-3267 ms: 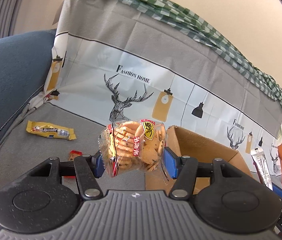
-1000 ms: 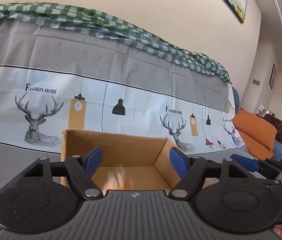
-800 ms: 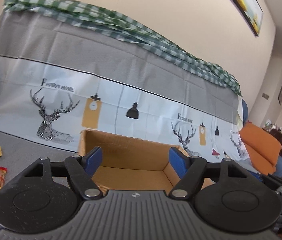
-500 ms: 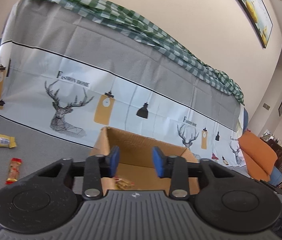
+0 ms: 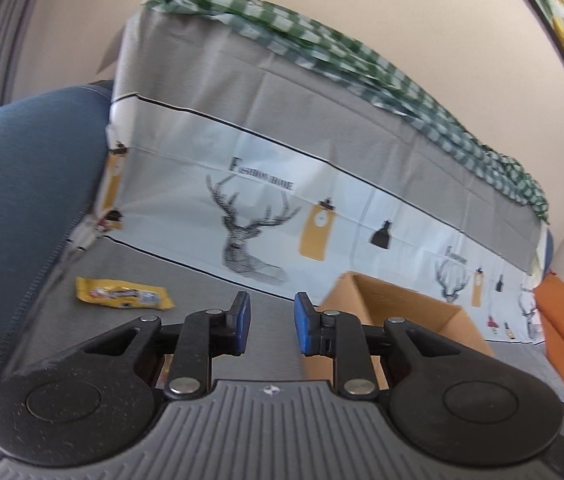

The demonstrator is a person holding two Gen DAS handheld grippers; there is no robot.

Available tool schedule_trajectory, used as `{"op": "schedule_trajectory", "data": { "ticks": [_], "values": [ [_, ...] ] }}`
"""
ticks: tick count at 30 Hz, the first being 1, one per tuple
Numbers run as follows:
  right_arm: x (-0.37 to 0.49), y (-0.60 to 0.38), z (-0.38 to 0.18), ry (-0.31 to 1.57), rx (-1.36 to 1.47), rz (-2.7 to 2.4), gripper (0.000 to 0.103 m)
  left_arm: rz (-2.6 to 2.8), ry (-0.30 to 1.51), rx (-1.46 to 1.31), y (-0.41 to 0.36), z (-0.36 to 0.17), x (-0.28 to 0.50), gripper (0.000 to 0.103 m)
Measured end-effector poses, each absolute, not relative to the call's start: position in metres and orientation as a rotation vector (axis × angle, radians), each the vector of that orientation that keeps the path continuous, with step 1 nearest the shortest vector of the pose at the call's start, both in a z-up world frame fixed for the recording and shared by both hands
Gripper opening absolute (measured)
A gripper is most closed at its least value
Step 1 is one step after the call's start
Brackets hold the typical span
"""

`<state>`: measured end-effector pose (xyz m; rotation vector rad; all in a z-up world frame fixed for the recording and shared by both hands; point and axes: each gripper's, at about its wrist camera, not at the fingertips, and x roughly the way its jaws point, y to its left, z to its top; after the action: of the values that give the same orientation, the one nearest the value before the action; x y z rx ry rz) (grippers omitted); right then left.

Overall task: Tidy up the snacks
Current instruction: 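Move both open grippers back to the remaining snacks on the seat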

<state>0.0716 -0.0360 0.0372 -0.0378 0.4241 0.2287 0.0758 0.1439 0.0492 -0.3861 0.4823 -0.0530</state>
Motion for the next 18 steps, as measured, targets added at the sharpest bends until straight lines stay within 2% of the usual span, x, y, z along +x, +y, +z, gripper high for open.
{"op": "schedule_trajectory", "data": {
  "ticks": [8, 18],
  "values": [
    [0.086, 0.021, 0.013, 0.485, -0.029, 0.318, 0.037, 0.081, 0.544, -0.445, 0.2, 0.029, 0.098, 0.026],
    [0.128, 0.058, -0.02, 0.581, 0.008, 0.316, 0.037, 0.176, 0.601, -0.448, 0.232, 0.003, 0.135, 0.026]
  ]
}}
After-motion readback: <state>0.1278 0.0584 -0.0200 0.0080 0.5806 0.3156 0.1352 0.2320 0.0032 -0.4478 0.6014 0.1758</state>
